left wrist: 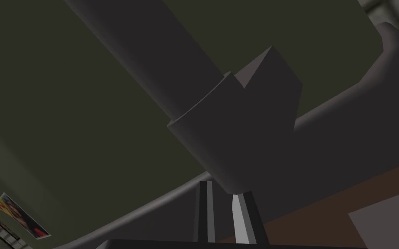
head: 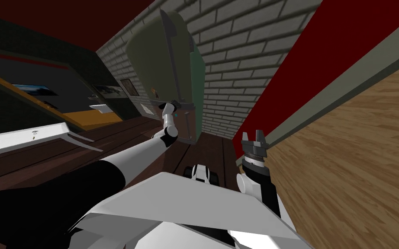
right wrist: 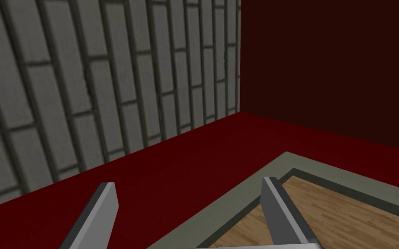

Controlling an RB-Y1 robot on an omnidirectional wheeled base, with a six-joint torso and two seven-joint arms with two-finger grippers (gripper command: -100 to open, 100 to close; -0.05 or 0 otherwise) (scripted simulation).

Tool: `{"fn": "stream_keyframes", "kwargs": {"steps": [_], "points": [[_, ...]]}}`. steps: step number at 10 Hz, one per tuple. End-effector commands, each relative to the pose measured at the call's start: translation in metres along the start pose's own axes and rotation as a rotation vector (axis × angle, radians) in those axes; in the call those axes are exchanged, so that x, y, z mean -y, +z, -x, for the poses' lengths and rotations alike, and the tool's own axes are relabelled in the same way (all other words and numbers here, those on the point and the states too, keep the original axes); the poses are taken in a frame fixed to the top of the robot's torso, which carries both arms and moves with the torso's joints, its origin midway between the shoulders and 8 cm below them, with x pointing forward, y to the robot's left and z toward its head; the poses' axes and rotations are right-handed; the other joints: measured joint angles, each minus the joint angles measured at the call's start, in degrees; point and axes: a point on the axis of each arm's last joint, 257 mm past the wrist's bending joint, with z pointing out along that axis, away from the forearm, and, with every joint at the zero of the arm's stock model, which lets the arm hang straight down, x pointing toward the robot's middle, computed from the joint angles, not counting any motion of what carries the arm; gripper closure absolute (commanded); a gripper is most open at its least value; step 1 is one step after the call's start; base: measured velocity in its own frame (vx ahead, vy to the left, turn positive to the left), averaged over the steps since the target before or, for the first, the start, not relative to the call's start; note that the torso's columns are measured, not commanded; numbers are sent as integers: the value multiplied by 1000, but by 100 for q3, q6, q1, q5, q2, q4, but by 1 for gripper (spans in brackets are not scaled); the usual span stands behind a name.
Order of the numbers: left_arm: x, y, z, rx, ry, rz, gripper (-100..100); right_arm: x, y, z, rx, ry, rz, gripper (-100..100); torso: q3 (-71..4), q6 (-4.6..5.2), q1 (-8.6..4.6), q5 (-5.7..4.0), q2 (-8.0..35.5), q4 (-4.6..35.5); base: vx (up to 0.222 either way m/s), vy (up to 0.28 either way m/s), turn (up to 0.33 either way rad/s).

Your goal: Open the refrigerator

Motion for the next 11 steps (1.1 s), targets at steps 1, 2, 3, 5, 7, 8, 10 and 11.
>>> {"fn": "stream_keyframes", "kwargs": {"steps": [1, 2, 3, 5, 7, 8, 10, 11], "points": [[-2, 4, -39, -57, -28, -3, 100, 0, 0, 0, 0, 0, 0, 0, 23, -17, 48, 13, 40, 14, -112, 189, 67], [-8, 4, -49, -69, -2, 7, 100, 0, 0, 0, 0, 0, 0, 0, 36, -18, 74, 28, 53, 19, -52, 116, -31], [-24, 6, -63, -93, -48, 25, 100, 0, 0, 0, 0, 0, 0, 0, 26, -16, 46, 20, 38, 19, -160, 248, 187], [-37, 6, -82, -118, -20, 49, 100, 0, 0, 0, 0, 0, 0, 0, 32, -3, 64, 36, 47, -4, -86, 173, 103], [-58, 6, -102, -149, -49, 77, 100, 0, 0, 0, 0, 0, 0, 0, -34, 38, -49, 7, -52, -71, -39, 106, 96], [-65, 5, -111, -161, -42, 90, 100, 0, 0, 0, 0, 0, 0, 0, -24, 30, 26, 28, -32, -68, -117, 211, 99], [-74, 4, -122, -175, -17, 104, 100, 0, 0, 0, 0, 0, 0, 0, -12, 35, -3, 25, -19, -61, -41, 52, 0], [-92, 2, -136, -197, -72, 129, 100, 0, 0, 0, 0, 0, 0, 0, -23, 43, -34, 10, -37, -67, -97, 149, 198]]}}
